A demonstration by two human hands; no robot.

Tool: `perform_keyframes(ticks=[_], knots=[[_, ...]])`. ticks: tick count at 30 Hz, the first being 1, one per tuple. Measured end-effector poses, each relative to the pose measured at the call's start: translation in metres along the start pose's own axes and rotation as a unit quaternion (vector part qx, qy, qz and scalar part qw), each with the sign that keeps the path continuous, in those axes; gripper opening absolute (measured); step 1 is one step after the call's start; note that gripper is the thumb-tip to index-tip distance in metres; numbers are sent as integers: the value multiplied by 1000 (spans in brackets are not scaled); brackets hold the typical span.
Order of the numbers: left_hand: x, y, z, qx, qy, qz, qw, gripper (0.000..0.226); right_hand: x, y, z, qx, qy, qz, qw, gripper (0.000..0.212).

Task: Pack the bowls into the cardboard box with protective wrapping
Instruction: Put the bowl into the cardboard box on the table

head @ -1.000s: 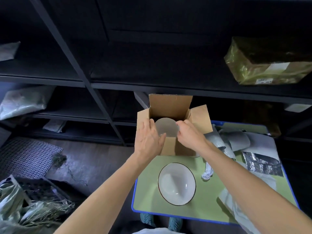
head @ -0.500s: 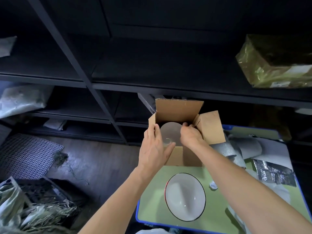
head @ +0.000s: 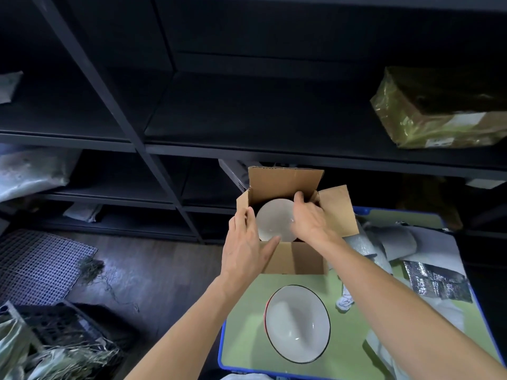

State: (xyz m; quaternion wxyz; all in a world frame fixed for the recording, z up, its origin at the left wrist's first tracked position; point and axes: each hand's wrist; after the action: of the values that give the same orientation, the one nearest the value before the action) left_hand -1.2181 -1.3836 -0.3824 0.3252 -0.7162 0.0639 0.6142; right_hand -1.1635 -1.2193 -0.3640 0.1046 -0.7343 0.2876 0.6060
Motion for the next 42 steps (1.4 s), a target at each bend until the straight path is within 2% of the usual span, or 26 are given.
perform_keyframes(ticks=[4, 8, 12, 17, 20, 23, 27, 34, 42], knots=[[-3, -1, 0, -14, -6, -2, 1000, 87, -21, 3, -17, -19, -70, 42, 996, 42], [-16, -8, -4, -2, -39, -26, 999, 68, -46, 0, -39, -31, -133, 60, 989, 32], [-37, -20, -9, -42, 35, -162, 985, 52, -64, -4, -64, -34, -172, 82, 981, 33], [-60, -33, -37, -38, 70, -278, 957, 37, -65, -9, -110, -56, -161, 191, 967, 32], [-61, -30, -60, -87, 122, -293, 944, 34, -55, -12, -139, -46, -142, 198, 969, 32], [-56, -24, -86, -106, 153, -277, 943, 31, -39, -15, -165, -32, -127, 199, 971, 32], [-49, -23, -115, -103, 165, -279, 940, 37, -20, -17, -186, -13, -115, 205, 972, 35], [-28, -11, -142, -136, 163, -217, 953, 29, 16, -20, -209, -21, -59, 224, 972, 33], [-2, 4, -152, -166, 175, -154, 958, 35, 43, -16, -221, -8, -35, 214, 976, 31]])
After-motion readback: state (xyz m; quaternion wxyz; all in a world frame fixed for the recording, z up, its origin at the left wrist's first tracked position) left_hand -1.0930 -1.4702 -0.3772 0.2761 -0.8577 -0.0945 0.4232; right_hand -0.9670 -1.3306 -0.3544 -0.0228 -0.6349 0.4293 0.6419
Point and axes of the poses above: each hand's wrist, its own z-axis towards the middle knuckle, its own x-axis out of the palm, y = z × x, and after that the axes turned 13 degrees about -x, right-handed
